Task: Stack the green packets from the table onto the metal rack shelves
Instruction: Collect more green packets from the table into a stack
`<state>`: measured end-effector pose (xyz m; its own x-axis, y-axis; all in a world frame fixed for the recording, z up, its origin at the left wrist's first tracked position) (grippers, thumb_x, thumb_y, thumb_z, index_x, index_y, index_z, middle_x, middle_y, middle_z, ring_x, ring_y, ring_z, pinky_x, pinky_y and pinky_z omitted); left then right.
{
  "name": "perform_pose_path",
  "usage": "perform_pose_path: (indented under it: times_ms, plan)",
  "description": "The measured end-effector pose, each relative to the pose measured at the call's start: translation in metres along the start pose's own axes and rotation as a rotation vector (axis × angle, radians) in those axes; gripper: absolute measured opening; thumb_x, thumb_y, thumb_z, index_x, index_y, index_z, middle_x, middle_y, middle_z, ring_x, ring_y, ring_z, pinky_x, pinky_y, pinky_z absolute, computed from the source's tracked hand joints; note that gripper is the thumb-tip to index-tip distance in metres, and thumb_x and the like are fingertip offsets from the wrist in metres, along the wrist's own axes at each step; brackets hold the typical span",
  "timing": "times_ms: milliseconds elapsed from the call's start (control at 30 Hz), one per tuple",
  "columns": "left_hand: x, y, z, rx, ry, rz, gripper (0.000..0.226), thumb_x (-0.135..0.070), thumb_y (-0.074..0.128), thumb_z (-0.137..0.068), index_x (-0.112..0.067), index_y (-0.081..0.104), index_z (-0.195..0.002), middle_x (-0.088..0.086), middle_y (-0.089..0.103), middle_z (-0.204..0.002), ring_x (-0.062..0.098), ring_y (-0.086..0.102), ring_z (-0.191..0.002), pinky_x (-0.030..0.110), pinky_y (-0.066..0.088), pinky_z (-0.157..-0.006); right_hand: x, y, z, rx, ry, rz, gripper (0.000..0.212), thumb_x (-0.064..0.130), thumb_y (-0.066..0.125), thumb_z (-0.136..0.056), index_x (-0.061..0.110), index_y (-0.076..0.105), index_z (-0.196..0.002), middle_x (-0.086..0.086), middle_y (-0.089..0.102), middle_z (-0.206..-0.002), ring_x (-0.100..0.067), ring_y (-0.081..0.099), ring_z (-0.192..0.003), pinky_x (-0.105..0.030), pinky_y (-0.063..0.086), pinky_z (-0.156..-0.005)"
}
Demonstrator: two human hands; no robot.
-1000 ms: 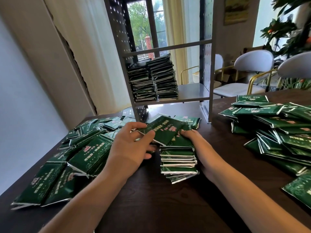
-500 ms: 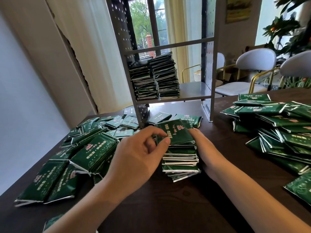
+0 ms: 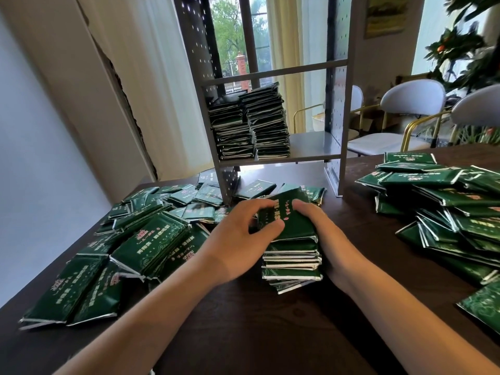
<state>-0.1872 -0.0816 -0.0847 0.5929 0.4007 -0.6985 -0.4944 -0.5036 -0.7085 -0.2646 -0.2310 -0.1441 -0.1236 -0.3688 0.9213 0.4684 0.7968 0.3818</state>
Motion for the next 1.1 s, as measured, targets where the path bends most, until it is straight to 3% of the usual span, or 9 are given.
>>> perform_pose_path:
  times_ms: [100,333,400,500,567,667,800,900,1100]
  plan:
    - [0.001,-0.002,-0.002,0.0,0.003,-0.019,0.04,-0.047,0.056,-0.097,-0.044,0.051,-0.136,-0.02,0.051,-0.136,0.003,0.052,-0.122,0.036,0.045,-0.107,0.001,0.001,0.0,-0.001,-0.017,0.002,0.034,0.033,0.066,-0.091,0.02,0.06,-0.122,-0.009,0.075,-0.088,-0.03,0.073,-0.081,-0.046,0.055,-0.082]
    - [0.012,-0.019,0.013,-0.14,0.044,-0.153,0.038,-0.054,0.059,-0.093,-0.042,0.063,-0.129,-0.022,0.064,-0.126,0.0,0.057,-0.117,0.027,0.043,-0.104,0.0,0.001,-0.002,-0.009,-0.003,0.015,0.035,0.033,0.067,-0.091,0.022,0.059,-0.123,-0.009,0.077,-0.093,-0.03,0.075,-0.083,-0.042,0.058,-0.077]
    - [0.017,-0.029,0.022,-0.216,0.11,-0.179,0.032,-0.051,0.062,-0.092,-0.036,0.072,-0.117,-0.025,0.07,-0.113,-0.007,0.062,-0.107,0.023,0.046,-0.099,0.0,0.001,-0.001,-0.014,-0.002,0.03,0.032,0.034,0.066,-0.092,0.023,0.06,-0.121,-0.008,0.077,-0.091,-0.029,0.075,-0.081,-0.039,0.057,-0.074]
    - [0.026,-0.043,0.04,-0.227,0.138,-0.237,0.016,-0.04,0.068,-0.092,-0.033,0.078,-0.101,-0.028,0.072,-0.09,-0.018,0.062,-0.077,0.007,0.046,-0.075,0.001,0.003,0.002,-0.008,0.008,0.036,0.03,0.035,0.065,-0.092,0.024,0.06,-0.119,-0.006,0.077,-0.088,-0.028,0.075,-0.078,-0.039,0.057,-0.074]
    - [0.037,-0.051,0.053,-0.177,0.103,-0.301,0.01,-0.041,0.071,-0.088,-0.037,0.078,-0.095,-0.027,0.073,-0.085,-0.014,0.064,-0.075,0.012,0.049,-0.074,0.001,0.004,0.003,-0.006,0.005,0.037,0.026,0.034,0.064,-0.094,0.023,0.06,-0.117,-0.004,0.076,-0.082,-0.025,0.074,-0.073,-0.036,0.057,-0.07]
    - [0.056,-0.065,0.074,0.003,-0.002,-0.404,0.021,-0.05,0.073,-0.085,-0.042,0.071,-0.104,-0.027,0.07,-0.098,-0.007,0.065,-0.089,0.03,0.054,-0.089,-0.001,0.007,0.004,0.0,0.008,0.057,0.026,0.035,0.063,-0.094,0.023,0.059,-0.117,-0.003,0.075,-0.08,-0.022,0.073,-0.068,-0.032,0.056,-0.064]
    - [0.068,-0.082,0.1,0.245,-0.122,-0.592,0.044,-0.061,0.071,-0.081,-0.049,0.06,-0.122,-0.026,0.064,-0.109,-0.009,0.059,-0.097,0.025,0.051,-0.092,-0.003,0.012,0.007,0.01,0.05,0.075,0.042,0.039,0.062,-0.094,0.019,0.057,-0.131,-0.006,0.076,-0.085,-0.023,0.074,-0.066,-0.028,0.056,-0.053]
    - [0.073,-0.087,0.114,0.297,-0.206,-0.764,0.055,-0.068,0.062,-0.084,-0.047,0.051,-0.133,-0.025,0.055,-0.109,-0.004,0.054,-0.096,0.02,0.045,-0.089,-0.003,0.013,0.009,0.002,0.05,0.072,0.045,0.038,0.062,-0.094,0.02,0.055,-0.134,-0.004,0.077,-0.081,-0.021,0.073,-0.062,-0.027,0.057,-0.051]
    - [0.085,-0.069,0.135,0.486,-0.329,-0.968,0.085,-0.069,0.062,-0.083,-0.044,0.022,-0.153,-0.01,0.04,-0.145,0.018,0.05,-0.127,0.031,0.045,-0.1,-0.004,0.015,0.009,-0.005,0.057,0.06,0.046,0.039,0.063,-0.093,0.021,0.055,-0.134,-0.006,0.077,-0.087,-0.024,0.074,-0.068,-0.032,0.06,-0.063]
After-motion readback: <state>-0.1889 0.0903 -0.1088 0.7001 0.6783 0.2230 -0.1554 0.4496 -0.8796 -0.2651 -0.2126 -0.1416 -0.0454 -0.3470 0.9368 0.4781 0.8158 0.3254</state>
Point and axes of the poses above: each hand's wrist, its own z-axis away from the middle knuckle, its own y-axis out of the palm, x = y × z, the point moved 1 cm from there along -z, towards the middle knuckle
